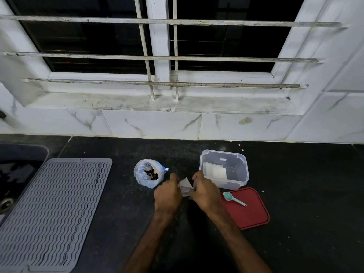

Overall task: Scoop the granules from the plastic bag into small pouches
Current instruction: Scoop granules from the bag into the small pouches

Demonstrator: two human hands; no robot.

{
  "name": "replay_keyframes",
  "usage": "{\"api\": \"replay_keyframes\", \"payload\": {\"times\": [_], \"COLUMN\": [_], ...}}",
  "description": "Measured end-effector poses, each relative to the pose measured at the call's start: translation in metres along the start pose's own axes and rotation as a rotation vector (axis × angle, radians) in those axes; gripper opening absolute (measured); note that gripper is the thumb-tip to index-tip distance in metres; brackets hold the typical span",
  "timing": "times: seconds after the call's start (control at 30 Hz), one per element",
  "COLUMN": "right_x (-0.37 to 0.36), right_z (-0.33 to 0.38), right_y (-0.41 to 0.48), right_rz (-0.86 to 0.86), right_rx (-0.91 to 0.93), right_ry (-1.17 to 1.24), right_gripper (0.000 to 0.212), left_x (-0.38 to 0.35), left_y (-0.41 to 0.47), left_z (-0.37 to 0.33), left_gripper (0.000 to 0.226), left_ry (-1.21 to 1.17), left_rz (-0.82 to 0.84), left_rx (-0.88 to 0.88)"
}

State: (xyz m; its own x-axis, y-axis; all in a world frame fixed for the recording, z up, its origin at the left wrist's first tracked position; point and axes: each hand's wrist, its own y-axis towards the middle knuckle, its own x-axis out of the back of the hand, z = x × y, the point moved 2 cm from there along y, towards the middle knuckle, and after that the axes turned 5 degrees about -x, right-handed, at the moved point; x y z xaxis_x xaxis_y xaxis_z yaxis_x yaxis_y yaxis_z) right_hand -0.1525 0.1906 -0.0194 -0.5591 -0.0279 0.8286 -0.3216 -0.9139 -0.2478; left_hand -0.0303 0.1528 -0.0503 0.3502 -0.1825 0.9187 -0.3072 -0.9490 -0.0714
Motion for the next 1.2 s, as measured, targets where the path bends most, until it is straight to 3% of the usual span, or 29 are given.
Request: {"api": "replay_keyframes", "payload": {"times": [0.13,0.23,0.4,0.5,0.57,0.7,0.83,1.0,1.2], "right_x": [0.005,0.006,0.006,0.007,0.003,-0.005,0.001,0.005,-0.001], "right_z": [0.004,0.003,-0.005,-0.009,-0.009,-0.006,-0.011,-0.010,-0.023], "right_y": [0.005,0.009,0.013,0.010,0.008,0.004,0.005,0.008,0.014], "right_rz": [-0.019,0.000,0.096,0.003,0.053,0.166,0.070,-0.047,0.027], "right_rx": [-0.016,-0.038,-0.113,-0.100,-0.100,-0.102,-0.122,-0.054,-0.084], "right_ry": [-0.082,-0.111,-0.125,-0.052,0.033,0.121,0.079,0.051,0.131], "right_gripper": [0.029,0.026,0.030,0.028,0.029,0.024,0.017,0.012,0.014], "left_x": [0.003,-0.004,-0.006,-0.005,-0.003,-0.002,-0.004,-0.007,-0.019], "left_y": [0.004,0.007,0.003,0.002,0.000,-0.002,-0.006,-0.006,-0.002], "left_z": [-0.004,-0.006,-0.007,-0.001,-0.002,-0.007,-0.002,-0.010,-0.007], "left_gripper": [0.029,0.033,0.017,0.014,0.011,0.021,0.005,0.043,0.014], "left_ry": [0.098,0.018,-0.223,-0.267,-0.296,-0.471,-0.285,0.000,-0.259], "left_rz": [-0.006,0.091,0.081,-0.023,-0.113,-0.181,-0.137,-0.008,0.012], "left_rx": [-0.104,-0.224,-0.140,-0.069,-0.019,0.033,-0.021,-0.170,-0.169]}}
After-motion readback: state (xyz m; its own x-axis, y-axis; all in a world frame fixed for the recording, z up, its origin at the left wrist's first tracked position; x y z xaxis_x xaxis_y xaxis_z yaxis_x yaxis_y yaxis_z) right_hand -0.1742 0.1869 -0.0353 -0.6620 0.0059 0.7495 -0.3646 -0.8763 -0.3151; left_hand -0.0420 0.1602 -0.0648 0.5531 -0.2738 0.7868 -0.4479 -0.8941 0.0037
